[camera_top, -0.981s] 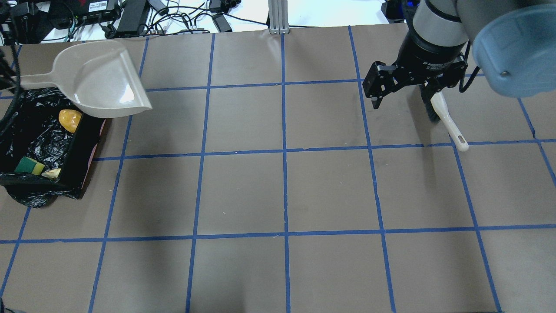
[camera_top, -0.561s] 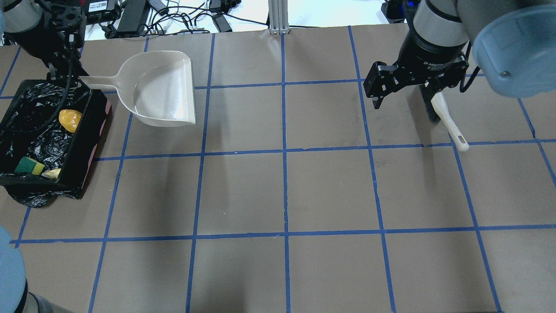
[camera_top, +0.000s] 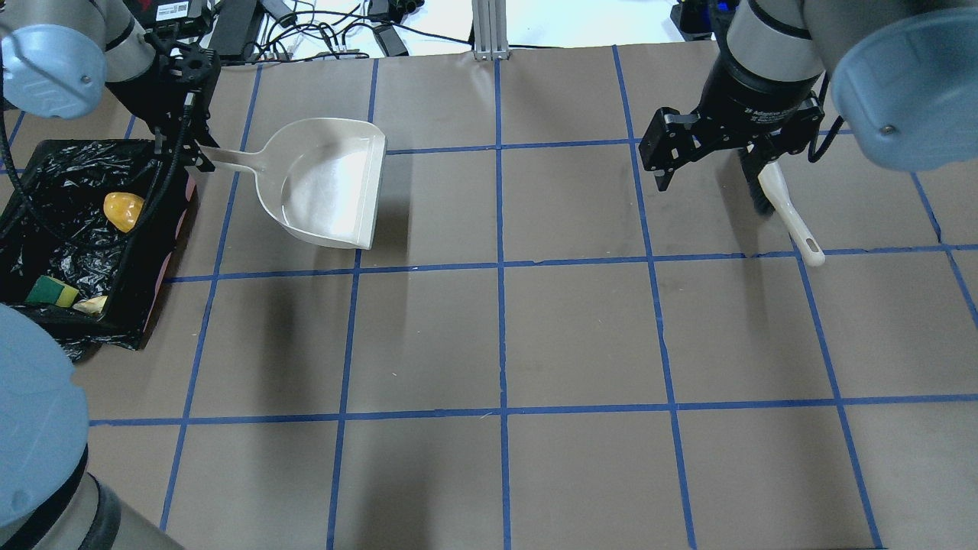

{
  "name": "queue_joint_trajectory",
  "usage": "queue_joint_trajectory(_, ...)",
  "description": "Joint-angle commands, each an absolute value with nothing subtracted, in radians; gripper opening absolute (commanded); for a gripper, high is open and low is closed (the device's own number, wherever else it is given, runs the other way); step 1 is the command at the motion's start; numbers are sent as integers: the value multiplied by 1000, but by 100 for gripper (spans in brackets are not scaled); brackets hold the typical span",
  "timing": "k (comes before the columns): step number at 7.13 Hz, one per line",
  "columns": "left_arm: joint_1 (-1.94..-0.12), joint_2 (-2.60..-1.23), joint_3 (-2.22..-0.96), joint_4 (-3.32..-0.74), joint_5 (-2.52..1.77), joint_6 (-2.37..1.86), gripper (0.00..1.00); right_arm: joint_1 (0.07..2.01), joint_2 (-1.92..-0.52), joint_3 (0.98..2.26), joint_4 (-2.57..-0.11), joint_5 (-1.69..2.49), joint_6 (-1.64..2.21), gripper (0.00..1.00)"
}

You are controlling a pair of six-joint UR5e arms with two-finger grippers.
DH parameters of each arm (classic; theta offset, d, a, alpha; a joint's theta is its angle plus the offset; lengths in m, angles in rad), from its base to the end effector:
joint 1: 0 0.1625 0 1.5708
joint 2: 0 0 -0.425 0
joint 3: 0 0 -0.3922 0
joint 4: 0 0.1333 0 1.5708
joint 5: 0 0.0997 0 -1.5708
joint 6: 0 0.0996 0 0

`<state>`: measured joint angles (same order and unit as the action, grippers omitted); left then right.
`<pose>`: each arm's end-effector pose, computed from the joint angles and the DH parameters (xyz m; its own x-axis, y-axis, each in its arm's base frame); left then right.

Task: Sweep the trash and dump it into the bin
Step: 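Bring the empty dustpan back to the table with the left gripper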

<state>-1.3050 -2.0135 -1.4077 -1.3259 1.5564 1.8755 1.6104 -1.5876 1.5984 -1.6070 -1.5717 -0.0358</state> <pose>0.0421 -0.6676 0.3353 0.0390 0.9988 0.0288 0.9990 -0.0383 -0.0241 0.1524 -0.4816 0.4862 -0.9972 -0.0753 0.0018 -0.0753 0.9968 -0.0253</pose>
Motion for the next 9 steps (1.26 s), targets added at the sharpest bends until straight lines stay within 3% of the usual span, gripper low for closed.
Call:
queue_joint_trajectory(1, -1312, -2051, -1414, -1275, 1555, 1881, 2, 1611, -1586, 1598, -1608, -1572, -35, 100)
queue_joint_trajectory(9, -1341, -2128, -1425, -1177, 1552, 1922, 3, 1609, -1588, 1598, -1608, -1577, -38, 100)
